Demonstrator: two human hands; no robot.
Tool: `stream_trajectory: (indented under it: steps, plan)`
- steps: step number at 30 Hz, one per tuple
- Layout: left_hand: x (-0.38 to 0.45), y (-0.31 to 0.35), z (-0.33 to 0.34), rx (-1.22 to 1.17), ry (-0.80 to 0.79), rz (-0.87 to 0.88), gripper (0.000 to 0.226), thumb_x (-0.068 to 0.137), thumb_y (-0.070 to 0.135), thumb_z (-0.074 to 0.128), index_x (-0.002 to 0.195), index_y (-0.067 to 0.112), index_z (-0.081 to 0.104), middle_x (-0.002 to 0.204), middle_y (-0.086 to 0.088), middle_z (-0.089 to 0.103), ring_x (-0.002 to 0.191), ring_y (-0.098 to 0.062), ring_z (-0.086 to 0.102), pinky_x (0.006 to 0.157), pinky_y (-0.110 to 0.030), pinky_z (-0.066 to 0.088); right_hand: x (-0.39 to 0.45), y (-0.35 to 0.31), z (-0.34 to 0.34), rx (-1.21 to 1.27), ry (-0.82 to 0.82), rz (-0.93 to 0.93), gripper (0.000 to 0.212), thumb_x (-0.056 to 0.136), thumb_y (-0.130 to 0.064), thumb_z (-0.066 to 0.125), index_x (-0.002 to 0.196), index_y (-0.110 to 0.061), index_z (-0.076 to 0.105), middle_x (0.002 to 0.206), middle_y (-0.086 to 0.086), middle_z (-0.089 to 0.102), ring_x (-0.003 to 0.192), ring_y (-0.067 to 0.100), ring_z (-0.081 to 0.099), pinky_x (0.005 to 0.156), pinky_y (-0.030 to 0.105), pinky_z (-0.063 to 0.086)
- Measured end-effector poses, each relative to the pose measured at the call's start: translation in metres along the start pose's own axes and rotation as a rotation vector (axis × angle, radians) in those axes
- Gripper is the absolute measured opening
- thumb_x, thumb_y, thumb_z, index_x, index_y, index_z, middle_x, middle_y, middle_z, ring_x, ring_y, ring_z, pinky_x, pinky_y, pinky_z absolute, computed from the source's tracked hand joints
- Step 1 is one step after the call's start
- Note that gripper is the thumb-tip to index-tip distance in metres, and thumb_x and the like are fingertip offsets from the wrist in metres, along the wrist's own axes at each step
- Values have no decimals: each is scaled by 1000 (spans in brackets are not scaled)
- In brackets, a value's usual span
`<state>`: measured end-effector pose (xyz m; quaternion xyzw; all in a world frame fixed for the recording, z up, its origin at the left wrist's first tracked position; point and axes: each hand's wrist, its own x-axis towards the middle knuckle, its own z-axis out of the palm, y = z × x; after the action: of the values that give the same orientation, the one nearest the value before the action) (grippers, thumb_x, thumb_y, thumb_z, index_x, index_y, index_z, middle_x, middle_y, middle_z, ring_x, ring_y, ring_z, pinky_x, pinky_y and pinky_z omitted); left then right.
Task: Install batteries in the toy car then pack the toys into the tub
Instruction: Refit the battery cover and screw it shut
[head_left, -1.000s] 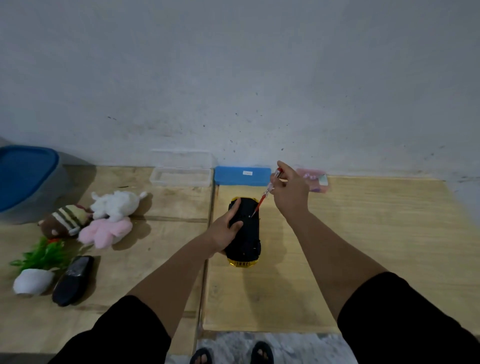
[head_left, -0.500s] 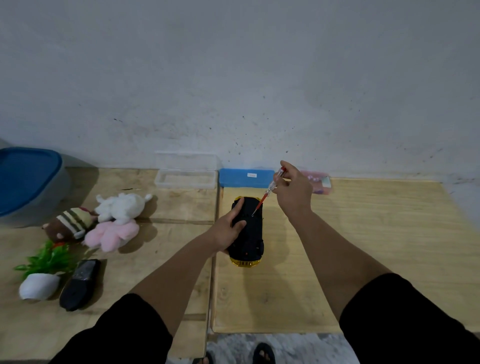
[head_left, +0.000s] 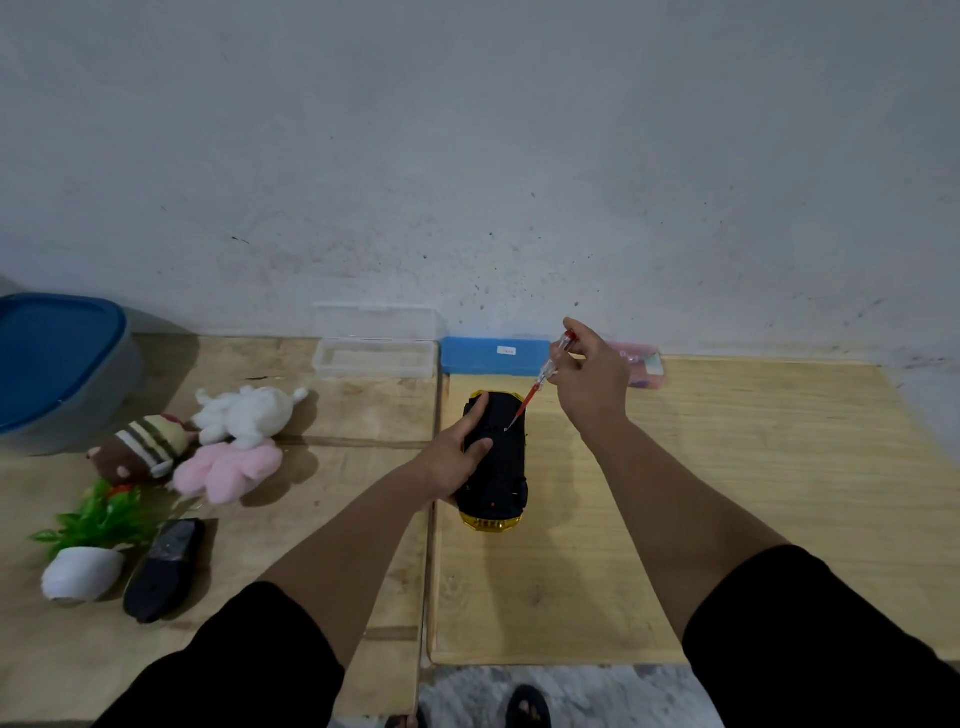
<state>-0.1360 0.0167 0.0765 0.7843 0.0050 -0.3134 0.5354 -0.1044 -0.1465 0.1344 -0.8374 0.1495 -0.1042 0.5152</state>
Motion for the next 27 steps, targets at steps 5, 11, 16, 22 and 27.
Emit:
stream_trajectory:
  steps: [5,11,16,22,27]
  plan:
    - [-1,-1,-1,2,0,-1,60,100,36,40,143,53,3,134,1,45,111,-26,56,80,-50,56,0,-1,0,22,4,-4,43,92,-7,54,133,-15,49,125,8,60,108,20,61,95,40,51]
    - [-2,1,0,-4,-4,-8,60,100,36,40,143,53,3,124,3,47,108,-25,57,79,-47,57,0,-1,0,17,4,-23,42,92,-8,54,133,-15,50,124,8,61,107,20,60,95,38,52]
    - [-1,2,-1,-38,-11,-21,60,99,35,41,144,53,3,125,2,47,106,-23,56,77,-46,56,0,-2,-2,-16,-20,-92,36,92,-8,54,127,-16,54,119,7,62,95,12,58,92,36,53]
    - [0,-1,-1,-153,34,-60,60,99,33,43,143,53,8,139,-5,44,108,-25,55,74,-45,56,0,-11,1,-60,-170,-246,26,89,-3,55,112,-14,59,109,2,67,92,10,61,80,15,50]
    - [3,7,-1,-161,51,-40,60,98,34,43,144,52,9,141,-7,42,115,-30,54,80,-49,54,2,-26,0,-153,-281,-379,22,84,-3,62,103,-15,61,94,-1,71,84,4,61,72,-2,41]
